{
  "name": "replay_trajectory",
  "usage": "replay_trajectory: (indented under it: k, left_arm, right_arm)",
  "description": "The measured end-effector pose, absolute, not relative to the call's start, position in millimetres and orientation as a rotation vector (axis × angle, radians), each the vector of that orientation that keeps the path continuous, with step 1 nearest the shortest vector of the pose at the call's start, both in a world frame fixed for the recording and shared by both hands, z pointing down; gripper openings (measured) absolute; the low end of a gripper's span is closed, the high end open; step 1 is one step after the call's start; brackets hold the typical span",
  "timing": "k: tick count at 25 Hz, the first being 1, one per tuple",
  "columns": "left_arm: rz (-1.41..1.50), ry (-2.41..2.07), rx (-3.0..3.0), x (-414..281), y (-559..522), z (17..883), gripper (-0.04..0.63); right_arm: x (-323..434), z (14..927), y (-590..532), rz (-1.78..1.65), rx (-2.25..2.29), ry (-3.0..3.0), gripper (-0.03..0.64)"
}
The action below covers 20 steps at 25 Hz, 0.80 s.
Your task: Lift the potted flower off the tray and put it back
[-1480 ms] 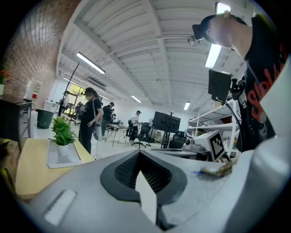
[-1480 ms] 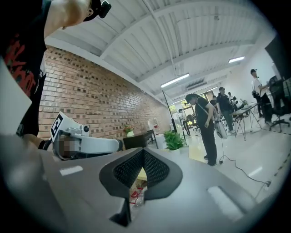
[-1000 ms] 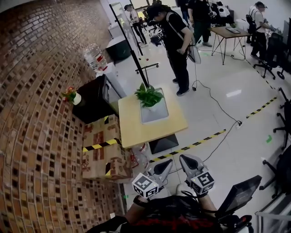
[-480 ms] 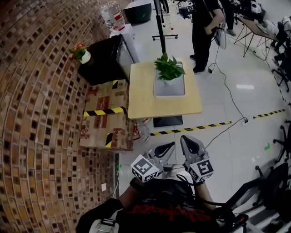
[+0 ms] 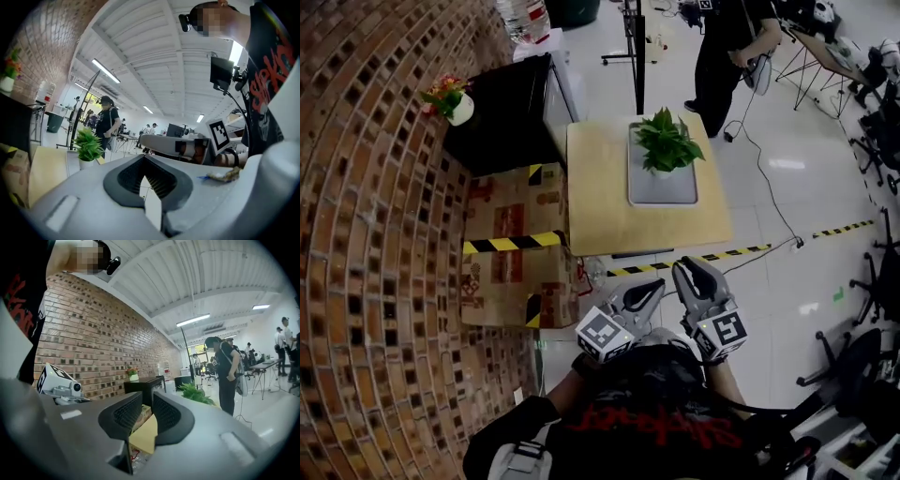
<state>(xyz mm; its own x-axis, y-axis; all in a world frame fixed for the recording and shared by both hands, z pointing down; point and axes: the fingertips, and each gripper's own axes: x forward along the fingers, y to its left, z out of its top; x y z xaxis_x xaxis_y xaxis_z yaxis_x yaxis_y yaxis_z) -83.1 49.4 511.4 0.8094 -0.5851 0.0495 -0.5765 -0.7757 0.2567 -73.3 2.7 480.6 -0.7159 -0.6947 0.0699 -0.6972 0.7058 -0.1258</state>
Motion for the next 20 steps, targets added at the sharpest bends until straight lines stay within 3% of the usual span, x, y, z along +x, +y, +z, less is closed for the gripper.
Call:
replay_trajectory:
  k: [4, 8, 13, 15, 20]
  left_arm:
    - [-0.133, -0.918, 2.738, -114.3, 15.1, 498.8, 0.002]
    - [-0.159, -0.917, 2.755, -119.7, -21.5, 483.2, 0.002]
    - [-0.108, -0.987, 2.709, -125.5, -79.9, 492.9, 0.002]
    - [-0.061, -1.027, 2.681, -127.6, -103.7, 500.5, 0.002]
    - [-0.02, -1.111, 2.622, -106.6, -172.0, 492.4, 0.002]
  right_arm:
    - [-97.1, 475.6, -21.4, 0.188, 1.18, -2.898, 0.101]
    - [-97.0, 479.8, -60.3, 0.241, 1.232, -2.881, 0.298]
    - [-85.3, 515.3, -132.0, 0.322, 1.237, -2.859, 0.463]
    - [-78.8, 547.6, -163.7, 0.372, 1.212, -2.836, 0.576]
    - [-42.7, 643.8, -253.0, 0.357, 1.139, -2.683, 0.591]
